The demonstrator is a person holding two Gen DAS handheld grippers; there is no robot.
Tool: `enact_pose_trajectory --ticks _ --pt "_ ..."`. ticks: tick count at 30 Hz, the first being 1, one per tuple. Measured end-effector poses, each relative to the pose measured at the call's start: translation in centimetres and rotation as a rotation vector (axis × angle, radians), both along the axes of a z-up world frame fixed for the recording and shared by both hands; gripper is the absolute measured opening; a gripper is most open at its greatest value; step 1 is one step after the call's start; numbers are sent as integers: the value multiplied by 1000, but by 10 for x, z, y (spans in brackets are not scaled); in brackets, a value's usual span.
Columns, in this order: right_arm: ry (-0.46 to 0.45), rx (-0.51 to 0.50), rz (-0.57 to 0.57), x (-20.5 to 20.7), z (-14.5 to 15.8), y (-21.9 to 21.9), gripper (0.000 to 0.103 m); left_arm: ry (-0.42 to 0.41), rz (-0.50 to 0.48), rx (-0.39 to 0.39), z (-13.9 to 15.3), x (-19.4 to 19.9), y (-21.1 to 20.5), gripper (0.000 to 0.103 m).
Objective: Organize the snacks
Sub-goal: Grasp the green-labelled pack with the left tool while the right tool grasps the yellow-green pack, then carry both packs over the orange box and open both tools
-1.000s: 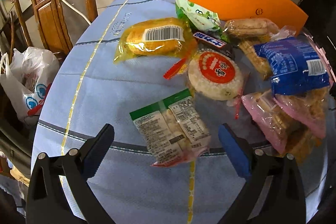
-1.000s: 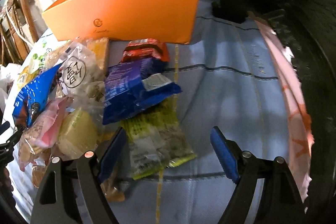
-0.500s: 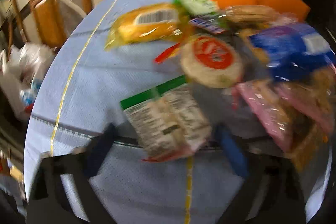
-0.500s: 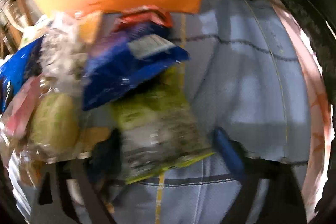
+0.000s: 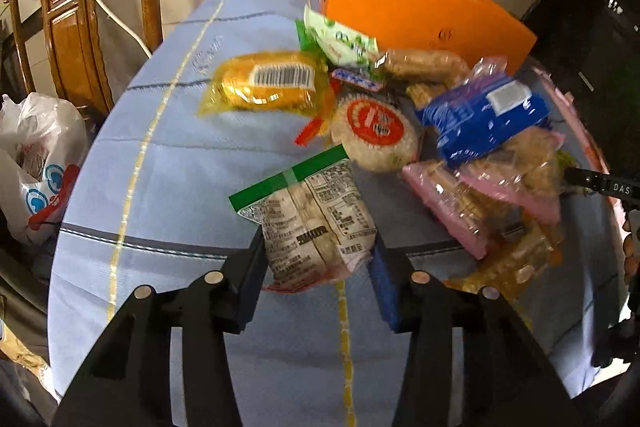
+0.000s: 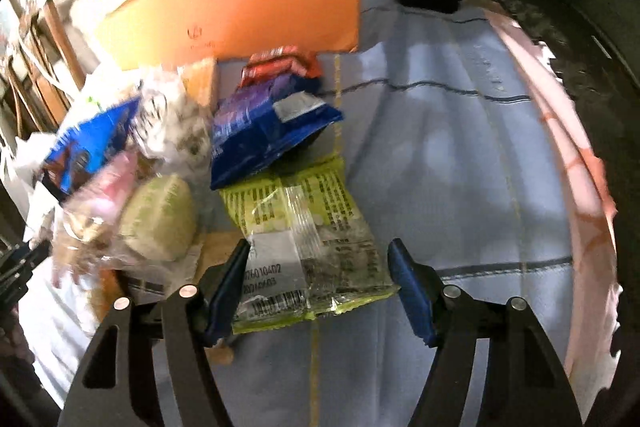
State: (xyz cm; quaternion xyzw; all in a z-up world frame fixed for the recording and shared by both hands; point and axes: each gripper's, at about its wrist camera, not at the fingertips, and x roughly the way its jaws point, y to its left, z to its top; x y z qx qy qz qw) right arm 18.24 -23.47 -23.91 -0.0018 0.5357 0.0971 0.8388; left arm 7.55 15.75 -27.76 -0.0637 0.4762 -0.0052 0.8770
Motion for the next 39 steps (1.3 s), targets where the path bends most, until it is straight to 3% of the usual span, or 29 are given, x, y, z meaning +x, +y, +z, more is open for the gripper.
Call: enact_pose_trajectory --ticks 7,21,28,34,39 --pt "-77 58 -10 -11 44 -7 69 -81 -31 -21 31 0 4 46" --pt "-315 195 -14 -3 170 -11 69 -260 -120 -45 119 22 -17 46" --pt "-422 207 2 34 223 2 69 -358 -173 -28 176 82 -36 46" --pt "-470 181 26 94 252 21 69 -439 -193 -2 230 162 -58 46" --pt "-500 162 19 161 262 36 70 -456 -165 32 248 233 -73 47"
